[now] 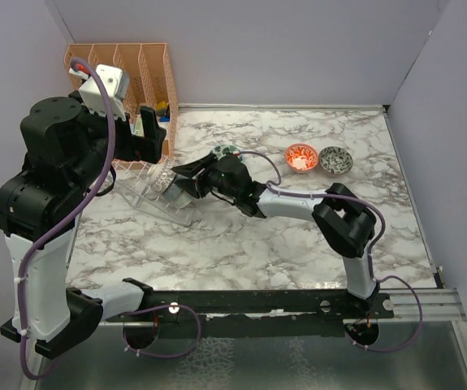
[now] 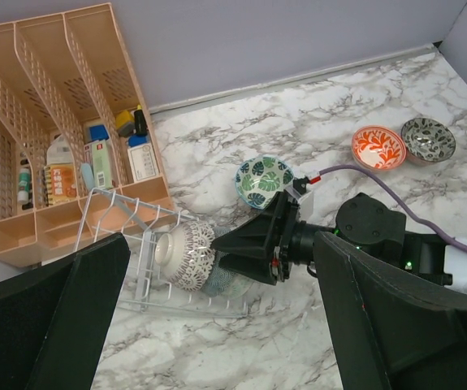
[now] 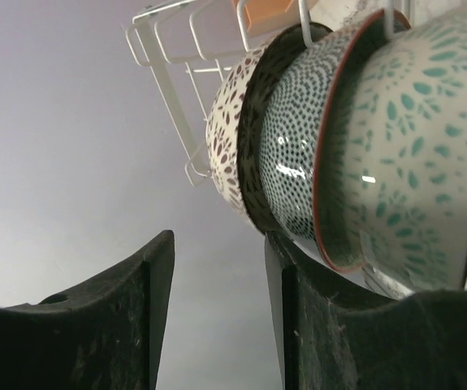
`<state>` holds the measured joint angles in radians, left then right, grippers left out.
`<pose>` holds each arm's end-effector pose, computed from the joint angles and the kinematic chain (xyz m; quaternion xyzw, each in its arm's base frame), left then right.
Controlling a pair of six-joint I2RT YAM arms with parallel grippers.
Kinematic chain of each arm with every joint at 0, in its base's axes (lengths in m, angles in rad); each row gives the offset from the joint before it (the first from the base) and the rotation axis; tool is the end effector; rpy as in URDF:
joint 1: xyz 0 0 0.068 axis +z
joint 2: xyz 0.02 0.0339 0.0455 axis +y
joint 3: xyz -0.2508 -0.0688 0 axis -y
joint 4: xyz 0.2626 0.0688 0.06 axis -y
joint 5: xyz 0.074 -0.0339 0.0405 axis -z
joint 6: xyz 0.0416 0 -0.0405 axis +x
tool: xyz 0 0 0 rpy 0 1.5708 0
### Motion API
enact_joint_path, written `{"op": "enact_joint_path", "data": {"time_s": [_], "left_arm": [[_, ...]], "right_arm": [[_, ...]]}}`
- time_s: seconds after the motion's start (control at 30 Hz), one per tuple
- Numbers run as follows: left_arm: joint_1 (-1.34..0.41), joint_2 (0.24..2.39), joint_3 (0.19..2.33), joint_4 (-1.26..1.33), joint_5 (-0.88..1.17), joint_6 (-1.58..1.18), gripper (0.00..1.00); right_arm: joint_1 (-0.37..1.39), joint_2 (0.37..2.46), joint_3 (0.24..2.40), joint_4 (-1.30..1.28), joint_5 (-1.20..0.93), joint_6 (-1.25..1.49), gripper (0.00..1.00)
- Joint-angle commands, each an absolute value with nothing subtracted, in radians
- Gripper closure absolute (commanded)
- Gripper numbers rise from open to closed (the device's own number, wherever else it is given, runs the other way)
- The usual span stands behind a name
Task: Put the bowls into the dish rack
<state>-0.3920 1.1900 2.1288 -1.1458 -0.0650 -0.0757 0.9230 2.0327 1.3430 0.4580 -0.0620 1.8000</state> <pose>0.1365 -0.0535 0.5699 0.1020 0.7695 -0.1214 0.6186 0.2906 0.3883 0.1907 0.3153 0.7177 0.6118 0.1051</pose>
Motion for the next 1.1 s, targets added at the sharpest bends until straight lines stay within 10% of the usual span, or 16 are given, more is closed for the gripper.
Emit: {"op": "enact_joint_path", "data": {"time_s": [0.0, 0.63, 1.07], "left_arm": [[-0.400, 1.181, 2.128, -1.129, -0.080, -0.069, 0.01], [-0.413, 1.183, 2.125, -1.131, -0.079, -0.067, 0.01], [-0.413, 1.214, 2.113, -1.136, -0.100, -0.067, 0.01]], "right_arm": [[0.920, 1.919, 1.277, 0.385, -0.093, 1.771, 0.51], [0.709, 1.605, 1.532, -0.647, 0.288, 0.910, 0.46], [0.508, 1.863, 1.658, -0.734, 0.312, 0.319, 0.45]]}}
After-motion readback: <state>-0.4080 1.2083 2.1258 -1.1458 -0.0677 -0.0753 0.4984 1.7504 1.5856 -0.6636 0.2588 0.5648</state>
